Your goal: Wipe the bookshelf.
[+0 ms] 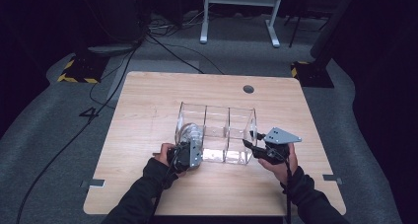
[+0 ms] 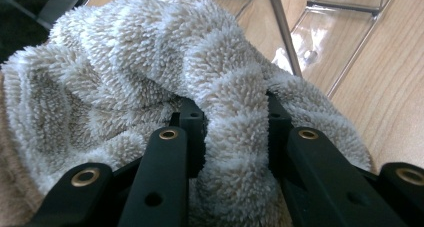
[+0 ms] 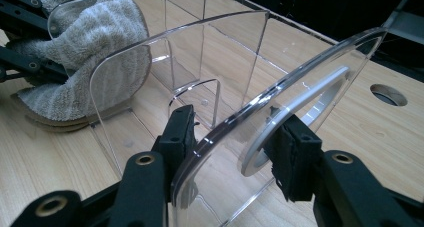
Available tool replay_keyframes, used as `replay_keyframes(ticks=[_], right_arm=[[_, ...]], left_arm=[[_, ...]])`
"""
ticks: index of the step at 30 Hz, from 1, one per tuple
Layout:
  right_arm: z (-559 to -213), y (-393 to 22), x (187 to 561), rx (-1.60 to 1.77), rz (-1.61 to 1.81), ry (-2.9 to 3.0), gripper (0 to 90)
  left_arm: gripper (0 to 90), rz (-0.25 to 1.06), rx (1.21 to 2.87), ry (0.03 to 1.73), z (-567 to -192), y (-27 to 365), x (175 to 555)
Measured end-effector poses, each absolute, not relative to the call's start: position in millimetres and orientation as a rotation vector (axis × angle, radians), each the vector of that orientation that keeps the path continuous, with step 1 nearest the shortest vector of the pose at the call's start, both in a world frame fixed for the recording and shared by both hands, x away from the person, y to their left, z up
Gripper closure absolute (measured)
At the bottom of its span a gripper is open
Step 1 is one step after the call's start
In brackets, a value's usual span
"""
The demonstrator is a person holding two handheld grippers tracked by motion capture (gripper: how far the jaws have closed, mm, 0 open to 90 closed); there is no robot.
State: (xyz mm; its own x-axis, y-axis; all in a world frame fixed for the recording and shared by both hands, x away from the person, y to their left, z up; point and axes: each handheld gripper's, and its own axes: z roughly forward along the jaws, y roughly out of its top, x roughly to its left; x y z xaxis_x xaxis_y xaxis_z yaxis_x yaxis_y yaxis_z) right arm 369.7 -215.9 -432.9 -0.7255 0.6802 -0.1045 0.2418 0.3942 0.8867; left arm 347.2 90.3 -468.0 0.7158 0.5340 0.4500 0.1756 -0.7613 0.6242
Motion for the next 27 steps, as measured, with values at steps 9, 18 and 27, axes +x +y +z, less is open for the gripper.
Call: replay_keyframes(ticks=[9, 18, 27], right_arm=[[-433, -215, 368, 0.795, 1.279, 2.194, 56.3], [-433, -213, 363, 0.788, 1.287, 2.207, 56.2], [-433, -212, 361, 0.788, 1.26, 2.184, 57.9]], left_arm=[[72.4, 0.861, 2.307, 0.582, -447, 91, 349], [72.5, 0.874, 2.056, 0.674, -404, 106, 354], [72.4, 0.838, 2.166, 0.578, -424, 110, 339]])
